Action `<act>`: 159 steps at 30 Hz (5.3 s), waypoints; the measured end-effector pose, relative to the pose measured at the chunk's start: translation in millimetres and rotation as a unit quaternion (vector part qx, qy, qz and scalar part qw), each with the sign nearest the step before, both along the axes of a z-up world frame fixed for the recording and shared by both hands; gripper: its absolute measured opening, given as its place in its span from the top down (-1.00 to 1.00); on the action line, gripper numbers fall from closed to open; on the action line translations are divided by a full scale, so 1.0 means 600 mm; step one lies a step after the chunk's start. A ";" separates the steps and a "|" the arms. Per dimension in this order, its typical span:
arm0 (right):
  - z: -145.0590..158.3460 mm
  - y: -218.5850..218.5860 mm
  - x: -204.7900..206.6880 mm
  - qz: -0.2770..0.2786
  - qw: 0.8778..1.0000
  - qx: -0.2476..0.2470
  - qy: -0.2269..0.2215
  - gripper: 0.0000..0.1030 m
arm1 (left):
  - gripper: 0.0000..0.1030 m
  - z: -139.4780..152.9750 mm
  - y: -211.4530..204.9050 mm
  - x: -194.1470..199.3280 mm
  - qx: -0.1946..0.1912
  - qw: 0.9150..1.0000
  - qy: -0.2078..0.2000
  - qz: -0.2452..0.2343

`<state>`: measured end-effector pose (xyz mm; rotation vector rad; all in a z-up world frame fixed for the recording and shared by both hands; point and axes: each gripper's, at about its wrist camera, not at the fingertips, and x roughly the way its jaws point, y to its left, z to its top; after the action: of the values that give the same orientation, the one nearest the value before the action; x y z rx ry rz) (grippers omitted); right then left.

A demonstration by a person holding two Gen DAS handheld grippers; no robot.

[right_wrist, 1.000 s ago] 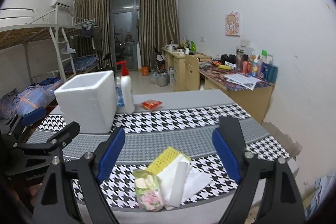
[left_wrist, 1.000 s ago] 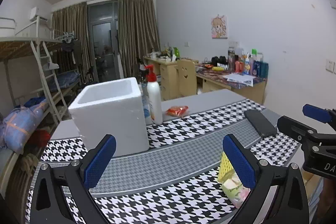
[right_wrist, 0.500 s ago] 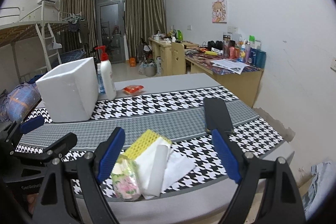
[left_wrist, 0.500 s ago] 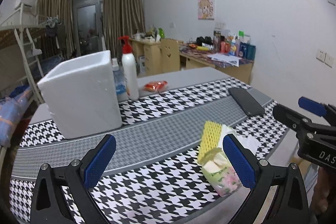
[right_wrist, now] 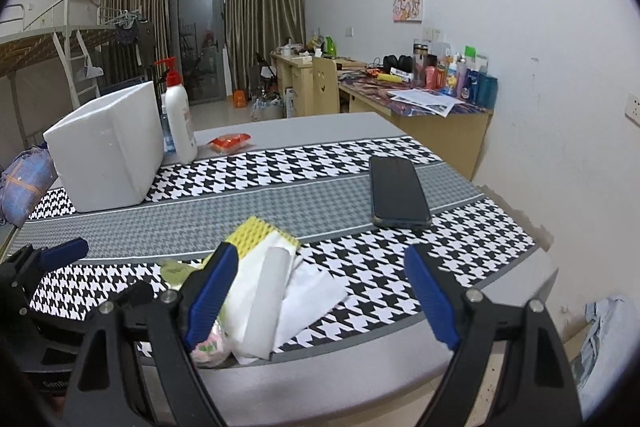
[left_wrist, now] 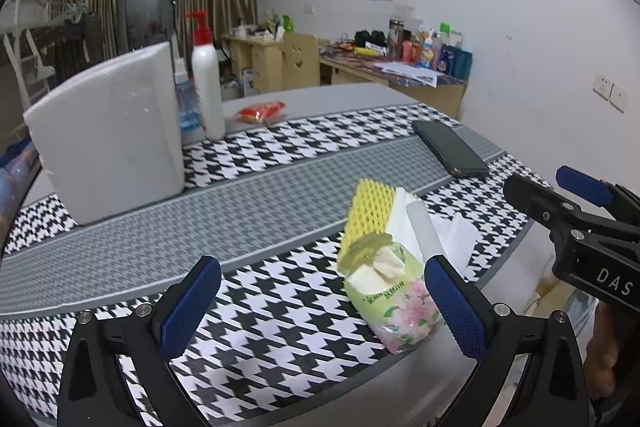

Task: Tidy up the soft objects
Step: 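Lower the left tool onto the green floral tissue pack and close it, then lift the tissue pack with the left tool while the right tool closes on the white foam roll, then lift the white foam roll with the right tool beside the held tissue pack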

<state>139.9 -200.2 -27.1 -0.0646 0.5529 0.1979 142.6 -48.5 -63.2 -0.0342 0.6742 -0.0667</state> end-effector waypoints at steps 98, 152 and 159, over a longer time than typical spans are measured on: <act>-0.095 0.072 0.056 0.070 0.986 -0.002 0.152 0.58 | 0.84 -0.023 0.035 0.009 -0.047 0.996 0.038 -0.070; -0.097 0.207 0.072 0.183 0.971 -0.032 0.152 0.44 | 0.84 -0.012 0.129 -0.012 -0.051 0.998 0.024 0.004; -0.095 0.221 0.075 0.185 0.970 -0.045 0.148 0.44 | 0.84 -0.012 0.131 -0.012 -0.053 0.998 0.024 0.008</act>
<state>184.6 -67.9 -84.3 -0.2294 0.8467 0.5537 135.1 30.0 -70.6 -0.1439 0.7187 -0.0875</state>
